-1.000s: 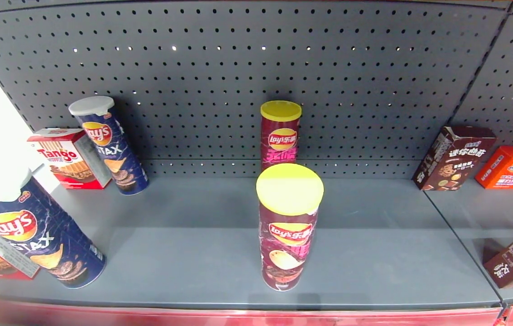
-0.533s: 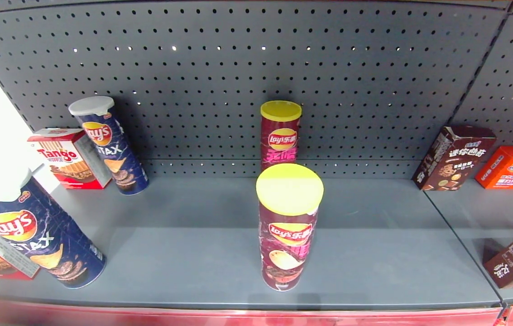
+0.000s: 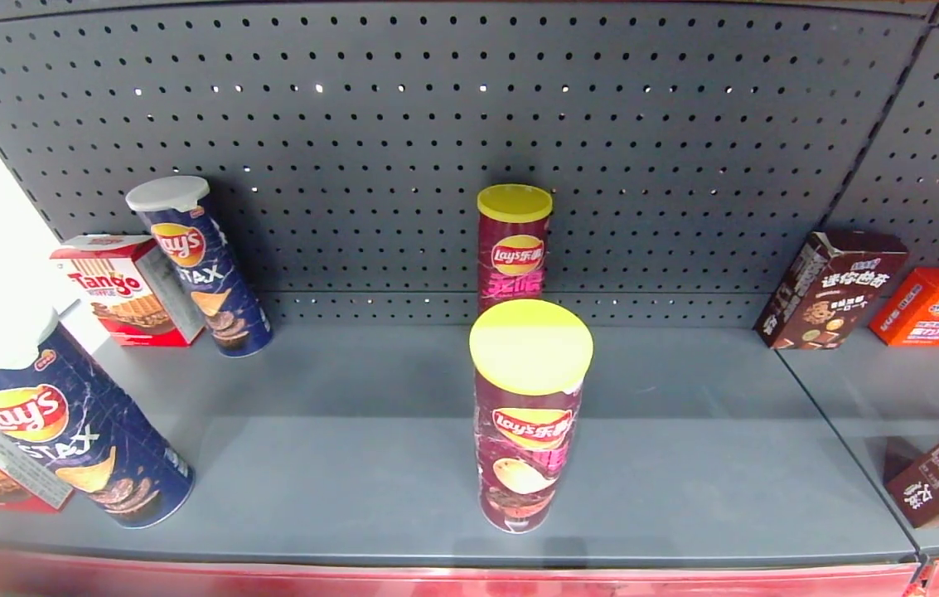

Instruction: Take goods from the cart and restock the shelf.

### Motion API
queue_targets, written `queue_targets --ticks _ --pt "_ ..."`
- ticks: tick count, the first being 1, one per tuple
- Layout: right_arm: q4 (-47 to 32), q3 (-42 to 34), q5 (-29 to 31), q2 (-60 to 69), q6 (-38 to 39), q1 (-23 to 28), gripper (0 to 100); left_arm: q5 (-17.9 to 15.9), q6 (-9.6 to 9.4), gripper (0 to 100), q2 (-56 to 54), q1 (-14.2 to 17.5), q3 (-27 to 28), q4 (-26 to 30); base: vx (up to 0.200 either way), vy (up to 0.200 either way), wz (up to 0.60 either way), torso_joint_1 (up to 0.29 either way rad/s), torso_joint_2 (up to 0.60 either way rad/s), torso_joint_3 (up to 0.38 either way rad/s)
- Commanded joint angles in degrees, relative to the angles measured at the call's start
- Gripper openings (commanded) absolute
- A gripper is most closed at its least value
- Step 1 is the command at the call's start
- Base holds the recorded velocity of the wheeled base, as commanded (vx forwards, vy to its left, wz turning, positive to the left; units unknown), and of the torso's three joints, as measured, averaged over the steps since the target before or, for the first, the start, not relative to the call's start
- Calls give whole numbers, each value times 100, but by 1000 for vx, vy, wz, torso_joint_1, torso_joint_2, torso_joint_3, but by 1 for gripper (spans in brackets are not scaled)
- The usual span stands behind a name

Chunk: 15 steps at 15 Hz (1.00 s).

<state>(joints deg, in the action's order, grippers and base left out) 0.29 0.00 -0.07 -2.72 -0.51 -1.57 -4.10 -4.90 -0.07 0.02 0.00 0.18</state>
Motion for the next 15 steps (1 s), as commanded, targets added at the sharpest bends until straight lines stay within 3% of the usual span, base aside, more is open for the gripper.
queue_targets --ticks 1,10,12,15 --pt "6 0 -1 254 -2 157 100 5 -2 100 7 6 0 -1 0 0 0 0 0 0" --pt "6 0 -19 245 -2 166 100 -12 68 100 7 6 0 -1 0 0 0 0 0 0" --pt "6 0 -19 245 -2 166 100 -21 253 100 7 6 0 -1 0 0 0 0 0 0" --pt "6 0 -19 245 -2 166 100 -100 270 100 7 6 0 -1 0 0 0 0 0 0"
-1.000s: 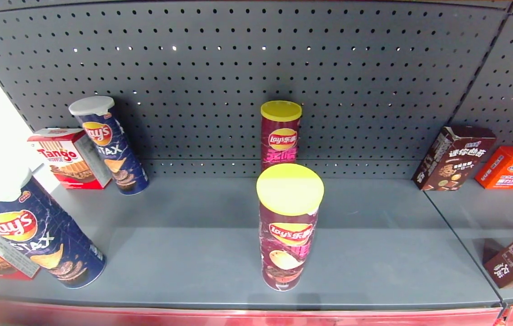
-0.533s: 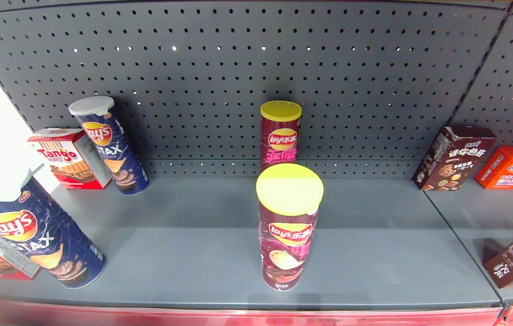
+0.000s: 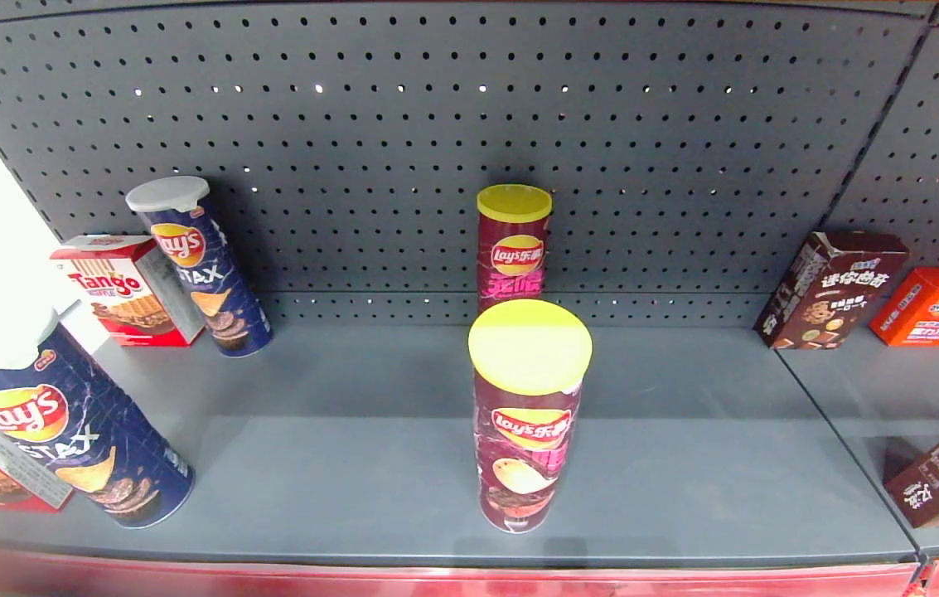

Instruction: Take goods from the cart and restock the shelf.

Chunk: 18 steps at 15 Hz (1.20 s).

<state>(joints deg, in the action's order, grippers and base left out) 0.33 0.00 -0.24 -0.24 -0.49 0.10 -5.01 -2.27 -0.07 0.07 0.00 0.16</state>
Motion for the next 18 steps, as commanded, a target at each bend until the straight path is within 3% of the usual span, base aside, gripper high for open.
queue_targets --ticks 1,2,4,18 --pt "2 0 -11 -2 -4 -1 100 -9 -19 100 7 1 0 -7 0 0 0 0 0 0" --pt "2 0 -11 -2 -4 -1 100 -9 -28 100 7 1 0 2 0 0 0 0 0 0" --pt "2 0 -11 -2 -4 -1 100 -18 -221 100 7 1 0 2 -100 0 0 1 -1 -1" --pt "2 0 -11 -2 -4 -1 100 0 -151 100 7 1 0 2 0 0 0 0 0 0"
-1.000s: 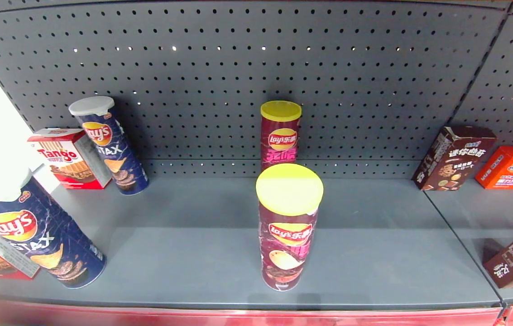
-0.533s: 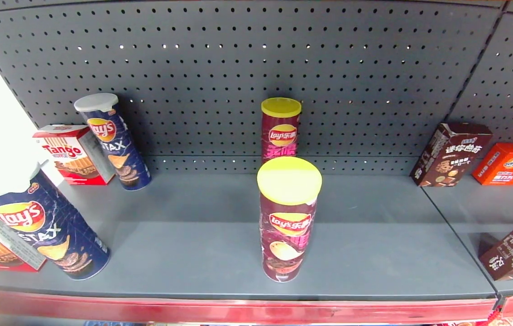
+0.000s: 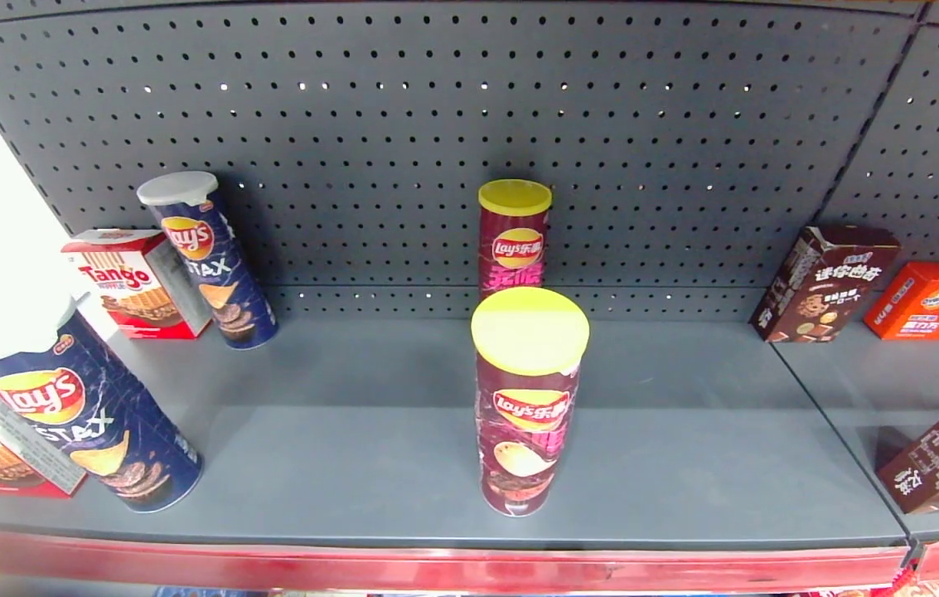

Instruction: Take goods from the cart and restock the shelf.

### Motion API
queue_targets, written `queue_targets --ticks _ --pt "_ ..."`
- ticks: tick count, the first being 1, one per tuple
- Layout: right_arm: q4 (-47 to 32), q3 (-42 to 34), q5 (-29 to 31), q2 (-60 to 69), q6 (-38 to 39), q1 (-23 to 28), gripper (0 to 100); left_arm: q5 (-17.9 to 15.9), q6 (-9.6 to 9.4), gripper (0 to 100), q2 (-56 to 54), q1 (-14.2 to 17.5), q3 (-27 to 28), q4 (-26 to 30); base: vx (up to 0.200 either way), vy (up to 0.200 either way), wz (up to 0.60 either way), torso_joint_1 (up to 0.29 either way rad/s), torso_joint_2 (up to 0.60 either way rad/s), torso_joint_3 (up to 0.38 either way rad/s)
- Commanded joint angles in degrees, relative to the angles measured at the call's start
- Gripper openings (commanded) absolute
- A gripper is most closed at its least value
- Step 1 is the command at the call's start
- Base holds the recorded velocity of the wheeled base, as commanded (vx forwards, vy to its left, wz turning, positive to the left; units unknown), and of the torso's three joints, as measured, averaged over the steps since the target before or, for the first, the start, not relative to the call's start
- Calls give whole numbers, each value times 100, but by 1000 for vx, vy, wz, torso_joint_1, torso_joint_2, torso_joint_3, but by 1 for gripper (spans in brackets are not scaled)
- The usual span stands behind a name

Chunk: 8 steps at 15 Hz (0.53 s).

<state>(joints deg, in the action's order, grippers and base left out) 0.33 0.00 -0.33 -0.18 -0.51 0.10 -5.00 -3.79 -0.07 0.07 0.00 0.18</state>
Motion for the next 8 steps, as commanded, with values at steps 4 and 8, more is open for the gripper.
queue_targets --ticks 4,8 --pt "2 0 -2 -8 7 -1 100 -1 1 100 7 1 0 -1 0 0 0 0 0 0" --pt "2 0 7 -8 16 8 100 -1 1 100 7 1 0 -1 0 0 0 0 0 0"
